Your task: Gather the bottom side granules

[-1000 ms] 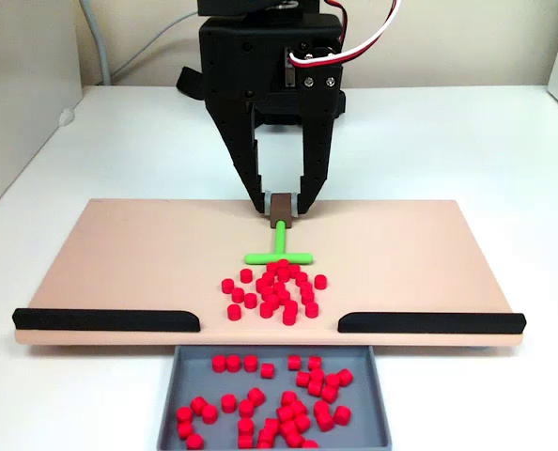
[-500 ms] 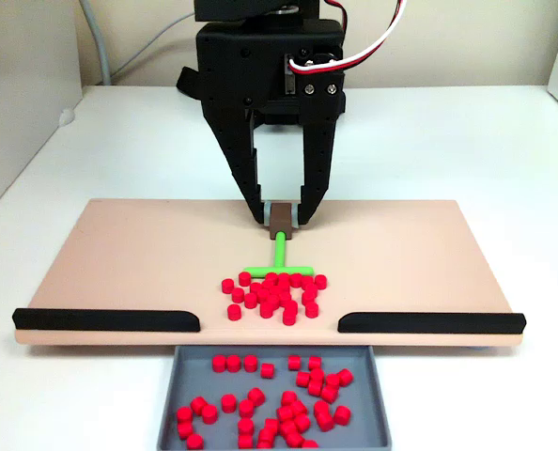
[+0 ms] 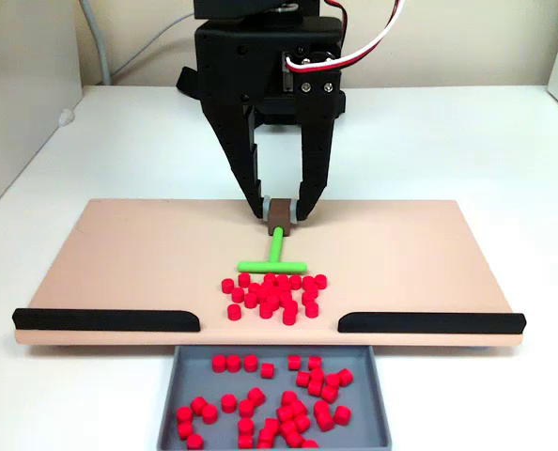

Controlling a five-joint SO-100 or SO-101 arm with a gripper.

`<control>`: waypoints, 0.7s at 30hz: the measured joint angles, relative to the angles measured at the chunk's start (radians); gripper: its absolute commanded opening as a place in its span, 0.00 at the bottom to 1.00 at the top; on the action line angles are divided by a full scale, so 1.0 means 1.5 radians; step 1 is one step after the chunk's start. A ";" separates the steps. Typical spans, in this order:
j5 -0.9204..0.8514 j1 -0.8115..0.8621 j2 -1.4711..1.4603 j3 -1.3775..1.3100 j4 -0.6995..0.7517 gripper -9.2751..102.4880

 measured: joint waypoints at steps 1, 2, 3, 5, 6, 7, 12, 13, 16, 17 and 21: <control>0.004 -0.004 0.008 -0.001 0.012 0.08; 0.008 -0.006 0.015 -0.008 0.035 0.08; 0.011 -0.009 0.022 -0.018 0.050 0.08; 0.016 -0.011 0.035 -0.046 0.091 0.08; 0.020 -0.011 0.042 -0.059 0.109 0.08; 0.024 -0.011 0.051 -0.069 0.128 0.08; 0.026 -0.021 0.104 -0.079 0.182 0.08; 0.022 -0.021 0.112 -0.079 0.191 0.08; 0.015 -0.021 0.130 -0.079 0.209 0.08; 0.013 -0.021 0.133 -0.079 0.210 0.08; 0.007 -0.021 0.137 -0.079 0.212 0.08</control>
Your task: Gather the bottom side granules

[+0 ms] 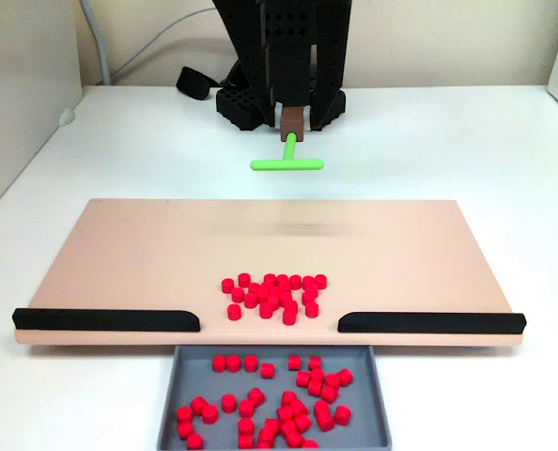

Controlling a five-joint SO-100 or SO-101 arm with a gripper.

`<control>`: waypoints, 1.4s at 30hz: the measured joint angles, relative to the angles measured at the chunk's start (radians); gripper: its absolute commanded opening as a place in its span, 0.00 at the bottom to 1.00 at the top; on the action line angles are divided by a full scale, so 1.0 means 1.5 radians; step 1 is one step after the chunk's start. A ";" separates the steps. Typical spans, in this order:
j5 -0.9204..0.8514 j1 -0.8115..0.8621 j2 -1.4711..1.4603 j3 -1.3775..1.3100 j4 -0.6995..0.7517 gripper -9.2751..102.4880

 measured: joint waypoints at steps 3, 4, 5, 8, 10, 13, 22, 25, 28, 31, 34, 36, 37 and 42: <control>-0.007 0.006 0.015 0.000 0.000 0.08; -0.008 0.007 0.019 0.000 0.000 0.08; -0.009 0.008 0.021 0.000 0.000 0.08; -0.003 0.008 0.021 0.000 0.000 0.08; 0.000 0.008 0.021 0.000 0.000 0.08; -0.007 0.012 0.021 0.000 0.000 0.08; -0.004 0.022 0.008 0.000 0.000 0.08; 0.016 0.022 0.008 0.000 0.000 0.08; 0.021 0.022 0.008 0.000 0.000 0.08; 0.019 0.022 0.008 0.000 0.000 0.08; 0.013 0.022 0.008 0.000 0.000 0.08; 0.012 0.022 0.008 0.000 0.000 0.08; 0.012 0.022 0.008 0.000 0.000 0.08; 0.012 0.019 0.008 0.000 -0.002 0.08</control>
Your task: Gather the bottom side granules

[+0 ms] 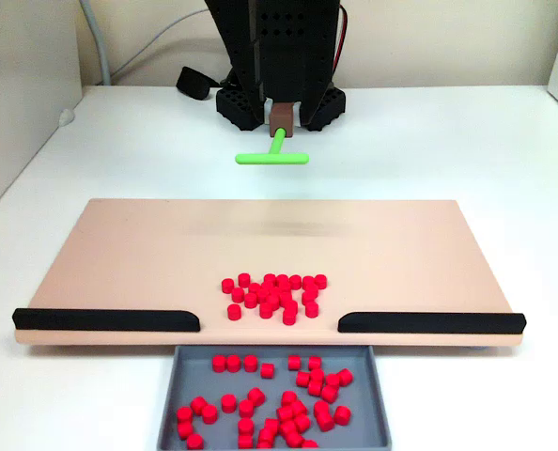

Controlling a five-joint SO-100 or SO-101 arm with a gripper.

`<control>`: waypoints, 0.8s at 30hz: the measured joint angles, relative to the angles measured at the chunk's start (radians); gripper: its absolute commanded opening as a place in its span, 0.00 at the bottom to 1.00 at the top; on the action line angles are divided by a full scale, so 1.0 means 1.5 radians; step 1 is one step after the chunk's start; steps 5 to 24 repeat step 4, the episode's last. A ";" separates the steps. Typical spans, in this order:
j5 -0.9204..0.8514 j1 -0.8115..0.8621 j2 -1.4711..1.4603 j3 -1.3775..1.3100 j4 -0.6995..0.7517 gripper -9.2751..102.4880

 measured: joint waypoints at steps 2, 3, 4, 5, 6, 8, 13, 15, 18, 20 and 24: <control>0.000 -0.001 0.000 0.000 0.000 0.08; 0.000 -0.001 0.000 0.000 0.000 0.08; 0.000 -0.001 0.000 0.000 0.000 0.08; 0.000 -0.001 0.000 0.000 0.000 0.08; 0.000 -0.001 0.000 0.000 0.000 0.08; 0.000 -0.001 0.000 0.000 0.000 0.08; 0.000 -0.001 0.000 0.000 0.000 0.08; 0.000 -0.001 0.000 0.000 0.000 0.08; 0.000 -0.001 0.000 0.000 0.000 0.08; 0.000 -0.001 0.000 0.000 0.000 0.08; 0.000 -0.001 0.000 0.000 0.000 0.08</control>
